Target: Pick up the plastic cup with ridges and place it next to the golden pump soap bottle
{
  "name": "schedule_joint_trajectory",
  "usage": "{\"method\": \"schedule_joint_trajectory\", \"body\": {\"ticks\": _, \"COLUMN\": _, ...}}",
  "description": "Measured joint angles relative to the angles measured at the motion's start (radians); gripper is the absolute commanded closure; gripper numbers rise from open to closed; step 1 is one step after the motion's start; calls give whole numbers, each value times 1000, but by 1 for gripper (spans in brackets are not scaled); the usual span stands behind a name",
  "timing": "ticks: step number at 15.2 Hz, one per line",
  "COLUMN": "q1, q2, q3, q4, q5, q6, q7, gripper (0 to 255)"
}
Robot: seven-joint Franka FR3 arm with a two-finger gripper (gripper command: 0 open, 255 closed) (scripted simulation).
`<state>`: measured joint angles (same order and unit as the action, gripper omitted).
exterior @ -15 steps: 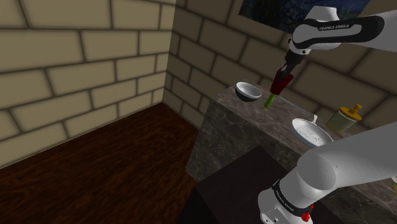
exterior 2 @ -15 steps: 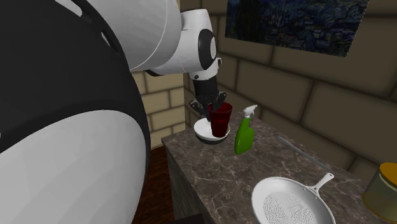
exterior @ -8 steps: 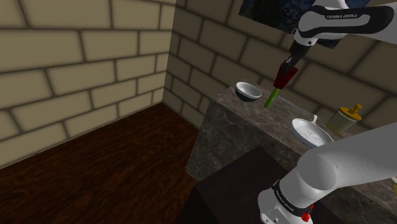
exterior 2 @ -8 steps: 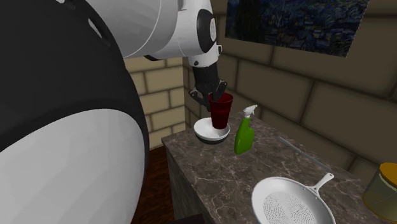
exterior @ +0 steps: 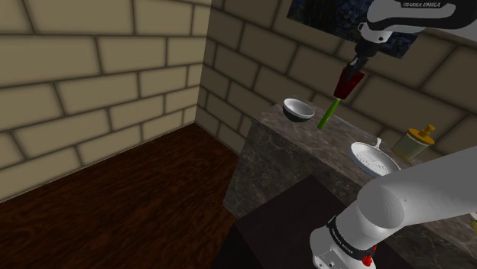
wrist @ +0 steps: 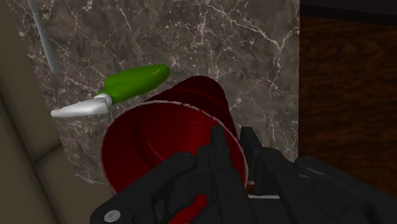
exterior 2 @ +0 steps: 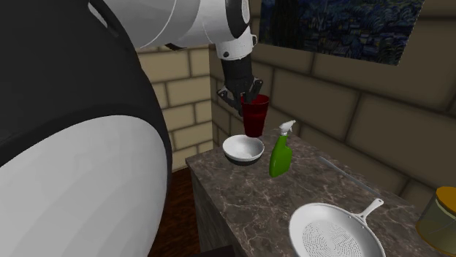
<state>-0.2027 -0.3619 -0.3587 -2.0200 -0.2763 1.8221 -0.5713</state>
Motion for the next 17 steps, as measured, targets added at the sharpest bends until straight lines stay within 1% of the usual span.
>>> {"method": "schedule_joint_trajectory", "body": {"ticks": 5, "q1": 4, "q2": 9, "q3": 6, "q4": 73, "q5": 8, "q6": -65, "q7": -10, "gripper": 255}}
{"method": "schedule_joint_trajectory", "body": {"ticks": 7, "q1": 1, "q2": 5, "q3": 1, "q4": 86, "q5": 7, "q6": -78, "q7": -21, "gripper": 255}}
{"method": "schedule_joint_trajectory", "body": {"ticks": 11, "q1": -29, "q2": -32, "q3": -51, "q4": 76, "q5": -12, "q6": -86, "q7": -100, "gripper": 255}}
{"method": "schedule_joint_trajectory", "body": {"ticks": 13, "q1": -44, "q2": -56, "q3": -74, "q4": 52, "q5": -25, "q6": -78, "q7": -131, "gripper": 255}}
{"method": "schedule_joint_trajectory", "body": {"ticks": 17, "q1": -74, "q2": -77, "q3": -141, "q4": 51, "q5": -44, "q6": -72, "q7": -222, "gripper": 255}}
